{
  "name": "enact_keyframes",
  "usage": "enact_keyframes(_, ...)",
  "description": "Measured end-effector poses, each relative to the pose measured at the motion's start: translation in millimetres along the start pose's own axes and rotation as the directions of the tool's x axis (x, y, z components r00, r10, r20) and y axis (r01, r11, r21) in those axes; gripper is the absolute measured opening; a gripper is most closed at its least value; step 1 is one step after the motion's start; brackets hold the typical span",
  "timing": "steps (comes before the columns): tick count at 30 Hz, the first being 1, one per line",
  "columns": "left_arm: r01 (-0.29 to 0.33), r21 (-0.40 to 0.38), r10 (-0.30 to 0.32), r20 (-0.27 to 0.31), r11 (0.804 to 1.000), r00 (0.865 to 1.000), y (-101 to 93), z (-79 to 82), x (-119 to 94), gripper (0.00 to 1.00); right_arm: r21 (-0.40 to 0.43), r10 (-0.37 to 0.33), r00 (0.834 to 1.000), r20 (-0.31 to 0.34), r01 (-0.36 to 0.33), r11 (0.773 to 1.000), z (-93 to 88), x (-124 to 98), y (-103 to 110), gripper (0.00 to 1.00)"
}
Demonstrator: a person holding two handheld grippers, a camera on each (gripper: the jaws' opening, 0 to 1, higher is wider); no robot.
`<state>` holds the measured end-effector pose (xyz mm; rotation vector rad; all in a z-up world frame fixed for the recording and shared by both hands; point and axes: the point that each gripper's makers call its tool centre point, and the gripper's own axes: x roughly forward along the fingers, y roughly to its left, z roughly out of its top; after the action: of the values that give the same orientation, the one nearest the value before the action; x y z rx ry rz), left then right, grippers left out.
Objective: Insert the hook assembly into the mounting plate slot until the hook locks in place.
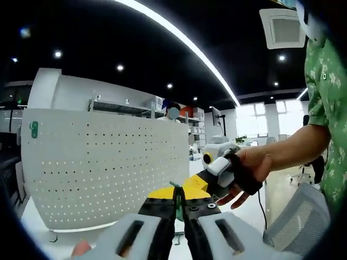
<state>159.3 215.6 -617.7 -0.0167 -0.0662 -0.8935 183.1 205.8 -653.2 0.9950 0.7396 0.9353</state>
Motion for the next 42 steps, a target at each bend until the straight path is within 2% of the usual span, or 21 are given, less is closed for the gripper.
enact_keyframes(6,-0.031,-0.015,0.031,-0.009,0.999,0.999,4.1,-0.8,-1.0,0.03,-0.015,-0.011,1.0,0.027,0.011,1.0,-1.1,3.3,0.6,0.0)
enact_keyframes(14,-0.054,-0.04,0.052,-0.042,0.998,0.998,8.8,-3.3,-1.7,0.03,-0.15,-0.041,0.998,0.055,0.049,0.987,2.9,3.8,2.9,0.0)
enact_keyframes(17,-0.056,-0.033,0.053,-0.066,0.998,0.996,9.3,-5.0,-1.4,0.03,-0.211,-0.055,0.997,0.059,0.066,0.975,5.1,3.8,2.7,0.0)
enact_keyframes(22,-0.057,-0.005,0.056,-0.103,0.998,0.993,9.5,-6.2,-0.9,0.03,-0.337,-0.078,0.994,0.07,0.098,0.936,6.9,4.3,7.5,0.0)
enact_keyframes(25,-0.062,0.004,0.062,-0.117,0.998,0.991,10.8,-7.1,-0.5,0.03,-0.413,-0.094,0.992,0.079,0.119,0.903,8.5,4.9,9.8,0.0)
enact_keyframes(27,-0.065,0.012,0.066,-0.127,0.998,0.99,12.1,-8.1,-0.1,0.03,-0.47,-0.103,0.991,0.089,0.133,0.873,10.3,4.7,11.8,0.0)
enact_keyframes(28,-0.067,0.014,0.068,-0.131,0.998,0.989,12.7,-8.5,0.1,0.04,-0.481,-0.104,0.99,0.09,0.135,0.866,10.0,4.6,13.1,0.0)
enact_keyframes(31,-0.073,0.018,0.075,-0.149,0.997,0.986,13.3,-10.2,0.3,0.04,-0.553,-0.122,0.988,0.097,0.156,0.818,11.9,4.6,14.4,0.0)
enact_keyframes(32,-0.077,0.021,0.079,-0.157,0.997,0.984,13.9,-11.1,0.6,0.04,-0.585,-0.128,0.987,0.102,0.164,0.794,12.8,4.4,15.2,0.0)
enact_keyframes(35,-0.081,0.025,0.083,-0.159,0.996,0.984,14.6,-11.1,0.6,0.04,-0.629,-0.134,0.984,0.114,0.176,0.757,14.2,4.8,18.1,0.0)
enact_keyframes(37,-0.085,0.022,0.088,-0.162,0.996,0.983,15.7,-11.1,0.7,0.04,-0.671,-0.143,0.982,0.122,0.187,0.718,15.1,4.7,20.3,0.0)
enact_keyframes(38,-0.086,0.021,0.088,-0.161,0.996,0.983,16.0,-10.7,0.8,0.04,-0.697,-0.145,0.981,0.128,0.193,0.691,16.1,5.0,21.4,0.0)
enact_keyframes(40,-0.086,0.02,0.088,-0.16,0.996,0.983,16.6,-10.3,0.8,0.04,-0.727,-0.151,0.98,0.132,0.199,0.657,16.3,5.3,23.8,0.0)
enact_keyframes(42,-0.085,0.015,0.087,-0.163,0.996,0.983,17.5,-10.6,1.0,0.04,-0.776,-0.159,0.977,0.14,0.208,0.595,17.2,5.5,26.6,0.0)
